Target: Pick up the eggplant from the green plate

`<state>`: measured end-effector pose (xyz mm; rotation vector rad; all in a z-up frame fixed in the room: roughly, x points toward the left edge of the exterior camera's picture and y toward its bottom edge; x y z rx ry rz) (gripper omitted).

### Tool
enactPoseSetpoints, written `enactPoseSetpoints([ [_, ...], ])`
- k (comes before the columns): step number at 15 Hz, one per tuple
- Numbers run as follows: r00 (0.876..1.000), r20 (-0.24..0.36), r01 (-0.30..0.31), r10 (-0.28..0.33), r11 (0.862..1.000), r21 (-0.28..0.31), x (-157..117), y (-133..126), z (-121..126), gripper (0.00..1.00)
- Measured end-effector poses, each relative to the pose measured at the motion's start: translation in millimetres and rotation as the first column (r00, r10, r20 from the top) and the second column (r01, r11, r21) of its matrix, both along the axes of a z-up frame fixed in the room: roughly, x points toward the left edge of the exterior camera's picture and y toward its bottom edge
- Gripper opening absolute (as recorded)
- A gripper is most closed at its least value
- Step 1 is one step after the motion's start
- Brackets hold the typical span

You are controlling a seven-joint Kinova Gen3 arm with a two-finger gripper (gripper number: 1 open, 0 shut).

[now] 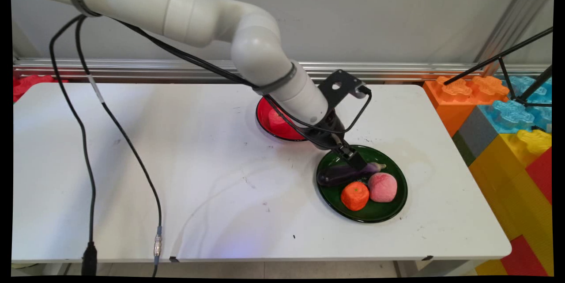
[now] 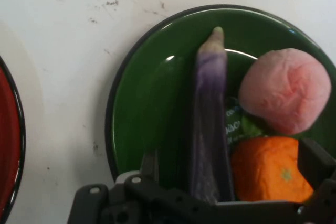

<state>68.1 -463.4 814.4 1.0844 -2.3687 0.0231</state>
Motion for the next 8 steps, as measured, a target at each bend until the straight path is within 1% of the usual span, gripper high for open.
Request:
enactPoseSetpoints([
  [4,1.0,0.013,-0.026,0.025,1.0,0.015,-4.9,-6.8,-15.8,1.0],
  [8,0.999,0.022,-0.037,0.037,0.999,0.026,-7.3,-11.3,-25.7,1.0],
])
